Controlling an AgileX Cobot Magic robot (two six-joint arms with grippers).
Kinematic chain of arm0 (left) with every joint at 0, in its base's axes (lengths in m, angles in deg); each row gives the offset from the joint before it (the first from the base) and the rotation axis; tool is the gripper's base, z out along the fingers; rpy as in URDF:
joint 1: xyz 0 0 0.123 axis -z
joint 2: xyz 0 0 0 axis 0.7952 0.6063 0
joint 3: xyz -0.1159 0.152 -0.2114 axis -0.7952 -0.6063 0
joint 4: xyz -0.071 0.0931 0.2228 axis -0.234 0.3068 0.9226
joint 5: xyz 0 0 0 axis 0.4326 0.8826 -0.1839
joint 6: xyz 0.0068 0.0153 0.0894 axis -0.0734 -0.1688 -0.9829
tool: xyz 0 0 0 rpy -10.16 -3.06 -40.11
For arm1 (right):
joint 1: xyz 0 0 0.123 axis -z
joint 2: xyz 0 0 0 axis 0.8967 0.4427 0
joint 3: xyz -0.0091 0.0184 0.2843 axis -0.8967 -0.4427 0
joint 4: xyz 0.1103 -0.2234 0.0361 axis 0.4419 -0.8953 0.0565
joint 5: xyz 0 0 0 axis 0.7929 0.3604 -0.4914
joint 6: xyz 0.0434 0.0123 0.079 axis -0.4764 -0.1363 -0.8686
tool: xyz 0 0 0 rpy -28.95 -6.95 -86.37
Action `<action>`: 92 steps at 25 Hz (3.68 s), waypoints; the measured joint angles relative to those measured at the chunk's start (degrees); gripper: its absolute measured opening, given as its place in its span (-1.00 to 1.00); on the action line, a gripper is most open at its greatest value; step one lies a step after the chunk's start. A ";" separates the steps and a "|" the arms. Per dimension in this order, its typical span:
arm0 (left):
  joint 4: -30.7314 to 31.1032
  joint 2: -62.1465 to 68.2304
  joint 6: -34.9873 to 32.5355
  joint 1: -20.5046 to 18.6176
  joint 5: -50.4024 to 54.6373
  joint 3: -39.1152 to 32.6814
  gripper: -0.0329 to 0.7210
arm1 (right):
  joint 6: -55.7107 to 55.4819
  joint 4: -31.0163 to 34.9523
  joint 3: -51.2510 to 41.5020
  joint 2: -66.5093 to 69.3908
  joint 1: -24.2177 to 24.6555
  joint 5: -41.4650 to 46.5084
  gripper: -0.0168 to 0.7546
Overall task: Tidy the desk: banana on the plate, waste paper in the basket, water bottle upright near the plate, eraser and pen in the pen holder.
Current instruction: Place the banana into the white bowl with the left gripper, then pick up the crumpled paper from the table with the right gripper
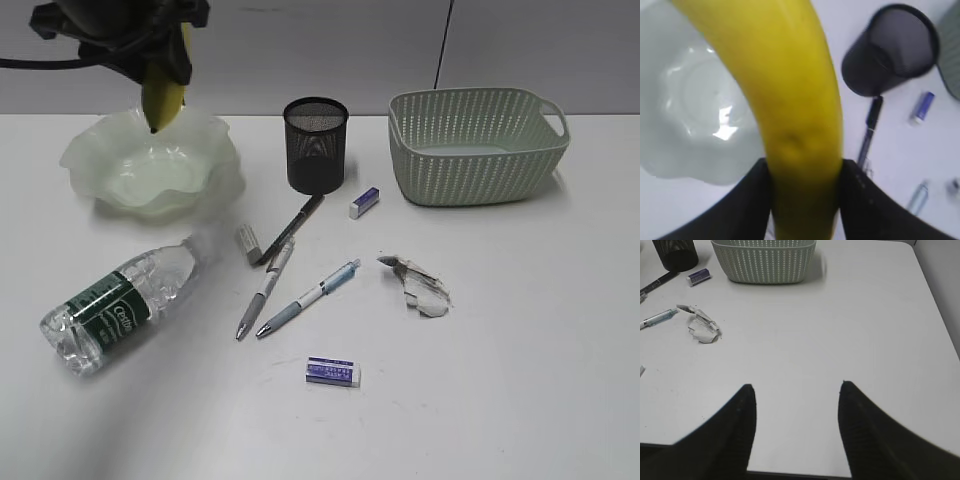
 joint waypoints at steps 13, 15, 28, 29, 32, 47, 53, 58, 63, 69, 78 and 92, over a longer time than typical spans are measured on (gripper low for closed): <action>-7.89 14.71 0.05 -11.80 -11.43 0.06 -0.04 | 0.00 0.00 0.00 0.00 0.00 0.00 0.14; -8.74 14.86 0.05 -11.77 -13.21 0.06 0.23 | 0.00 0.00 0.00 0.00 0.00 0.00 0.14; -5.82 5.14 -1.58 -11.82 -2.38 0.38 0.37 | 0.00 0.00 0.00 0.00 0.00 0.00 0.14; -3.86 3.46 -1.58 -11.82 -0.40 0.38 0.35 | 0.00 0.00 0.00 0.00 0.00 0.00 0.14; 2.27 -2.10 -1.72 -11.82 6.81 0.38 0.31 | 0.00 0.00 0.00 0.00 0.00 0.00 0.14; 7.68 -46.13 -1.79 -11.42 15.40 -19.17 0.17 | 0.00 0.64 0.00 0.00 0.00 0.00 0.14; 7.61 -71.09 -1.79 -11.42 13.04 -40.09 0.12 | 0.00 1.38 0.00 0.00 0.00 0.00 0.14; 7.57 -89.17 -2.50 -11.42 12.71 -52.03 0.06 | 0.00 2.21 0.00 0.00 0.00 -0.16 0.09; 6.14 -102.61 -6.94 -11.42 13.02 -59.07 0.01 | 1.72 5.06 1.62 2.06 0.00 -7.11 -0.08; 4.60 -104.40 -8.78 -11.42 13.84 -61.67 0.00 | 13.80 14.88 4.51 17.04 0.00 -12.97 -0.13; 4.55 -104.41 -9.63 -11.42 7.09 -64.16 -0.02 | 28.09 24.88 19.02 52.46 -1.19 -12.17 -0.12; 4.55 -104.41 -9.75 -11.42 6.68 -64.16 -0.02 | 28.43 15.71 36.89 95.29 -20.10 -14.46 0.22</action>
